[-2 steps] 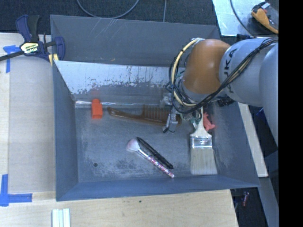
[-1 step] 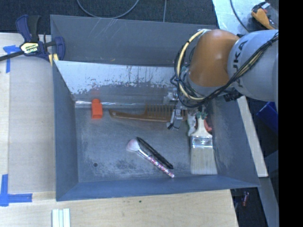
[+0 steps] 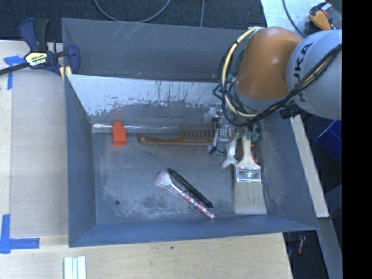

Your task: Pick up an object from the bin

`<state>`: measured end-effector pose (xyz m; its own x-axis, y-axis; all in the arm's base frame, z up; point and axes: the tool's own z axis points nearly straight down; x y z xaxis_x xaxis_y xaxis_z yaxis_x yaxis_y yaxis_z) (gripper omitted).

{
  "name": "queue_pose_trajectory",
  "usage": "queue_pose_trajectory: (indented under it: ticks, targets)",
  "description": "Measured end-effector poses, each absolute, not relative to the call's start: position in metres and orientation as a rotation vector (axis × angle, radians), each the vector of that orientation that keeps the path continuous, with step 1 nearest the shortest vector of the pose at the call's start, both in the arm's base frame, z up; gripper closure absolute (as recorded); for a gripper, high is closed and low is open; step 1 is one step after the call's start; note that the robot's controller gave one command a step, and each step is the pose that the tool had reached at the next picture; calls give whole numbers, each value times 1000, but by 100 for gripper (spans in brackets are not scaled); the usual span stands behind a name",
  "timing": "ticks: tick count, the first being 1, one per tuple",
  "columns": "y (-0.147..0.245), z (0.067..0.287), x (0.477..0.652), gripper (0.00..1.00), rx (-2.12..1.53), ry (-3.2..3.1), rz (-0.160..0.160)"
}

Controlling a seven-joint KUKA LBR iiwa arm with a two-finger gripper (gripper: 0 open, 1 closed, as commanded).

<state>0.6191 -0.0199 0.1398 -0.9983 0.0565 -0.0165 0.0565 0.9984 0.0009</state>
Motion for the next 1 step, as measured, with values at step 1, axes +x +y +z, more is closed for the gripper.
queue_pose_trajectory:
  ticks: [1]
  targets:
    - [-20,168,618,100,88,3126,1]
